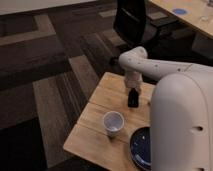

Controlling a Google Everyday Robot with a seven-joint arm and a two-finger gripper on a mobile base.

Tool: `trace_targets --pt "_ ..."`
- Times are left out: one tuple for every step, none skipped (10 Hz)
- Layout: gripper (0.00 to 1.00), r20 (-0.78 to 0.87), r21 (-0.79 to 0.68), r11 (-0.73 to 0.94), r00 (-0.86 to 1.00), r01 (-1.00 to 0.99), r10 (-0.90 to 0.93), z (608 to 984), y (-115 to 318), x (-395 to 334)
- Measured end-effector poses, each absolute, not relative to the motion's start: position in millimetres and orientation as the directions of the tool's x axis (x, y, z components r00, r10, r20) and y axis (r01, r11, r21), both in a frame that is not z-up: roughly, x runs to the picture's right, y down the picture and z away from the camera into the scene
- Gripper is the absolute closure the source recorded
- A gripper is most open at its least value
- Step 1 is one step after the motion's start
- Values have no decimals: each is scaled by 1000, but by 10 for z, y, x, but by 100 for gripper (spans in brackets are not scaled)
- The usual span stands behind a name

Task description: Place the eraser on the white sponge

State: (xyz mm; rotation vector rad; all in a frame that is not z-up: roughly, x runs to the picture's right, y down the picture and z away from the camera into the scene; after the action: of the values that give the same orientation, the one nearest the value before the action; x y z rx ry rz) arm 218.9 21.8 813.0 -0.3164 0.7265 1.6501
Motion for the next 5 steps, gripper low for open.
trace_targets --pt "100 -553 333 -108 -287 -937 782 8036 223 2415" --pt "100 -549 331 -114 -289 -937 784 8042 206 2389" --pt "100 -548 333 -114 -291 -936 784 8038 208 2406" --pt "100 -548 333 -115 -291 -936 784 8037 209 2412" --pt "100 -549 332 -113 -289 -936 785 8041 206 2398"
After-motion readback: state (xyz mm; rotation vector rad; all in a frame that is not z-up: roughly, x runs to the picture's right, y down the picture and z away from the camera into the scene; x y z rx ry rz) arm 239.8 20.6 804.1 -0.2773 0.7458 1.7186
